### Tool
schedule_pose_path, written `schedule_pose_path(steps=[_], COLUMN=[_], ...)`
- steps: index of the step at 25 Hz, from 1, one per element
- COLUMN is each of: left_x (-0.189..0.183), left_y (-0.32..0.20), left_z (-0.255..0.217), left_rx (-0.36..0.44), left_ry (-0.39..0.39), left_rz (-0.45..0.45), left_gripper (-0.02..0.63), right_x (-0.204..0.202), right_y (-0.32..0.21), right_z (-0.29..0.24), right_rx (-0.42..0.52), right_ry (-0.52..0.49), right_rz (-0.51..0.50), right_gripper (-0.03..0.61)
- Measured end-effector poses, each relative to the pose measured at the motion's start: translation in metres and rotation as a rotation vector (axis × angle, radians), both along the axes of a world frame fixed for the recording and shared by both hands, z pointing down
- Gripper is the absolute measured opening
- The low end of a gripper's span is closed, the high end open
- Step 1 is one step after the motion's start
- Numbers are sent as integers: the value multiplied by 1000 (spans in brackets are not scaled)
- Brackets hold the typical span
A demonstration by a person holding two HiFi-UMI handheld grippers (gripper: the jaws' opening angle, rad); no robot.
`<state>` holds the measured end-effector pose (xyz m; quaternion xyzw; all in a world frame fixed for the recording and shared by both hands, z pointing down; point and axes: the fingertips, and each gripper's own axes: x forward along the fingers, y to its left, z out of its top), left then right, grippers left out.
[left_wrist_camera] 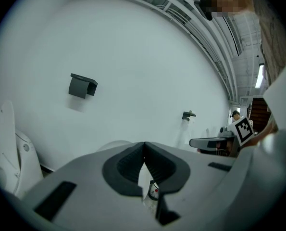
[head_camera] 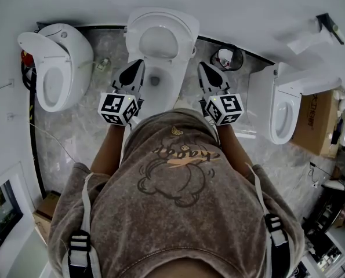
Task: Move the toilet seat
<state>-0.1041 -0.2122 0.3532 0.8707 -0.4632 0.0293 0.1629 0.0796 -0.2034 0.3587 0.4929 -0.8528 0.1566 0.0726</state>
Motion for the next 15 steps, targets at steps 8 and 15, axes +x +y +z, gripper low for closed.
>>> schedule_pose_path(steps=[8,15], left_x=[0,1], left_y=[-1,-3], left_z=[1,0], left_rx=[-13,-19], left_ry=[9,24], left_rz=[-3,-6], left_gripper=[11,11], right_x=[-3,-4], right_y=[-3,-7], right_z=[-1,-2], right_rx=[-1,-1], right_ry=[-2,-5], right_rz=[-18,-21], right_gripper=[-3,-3])
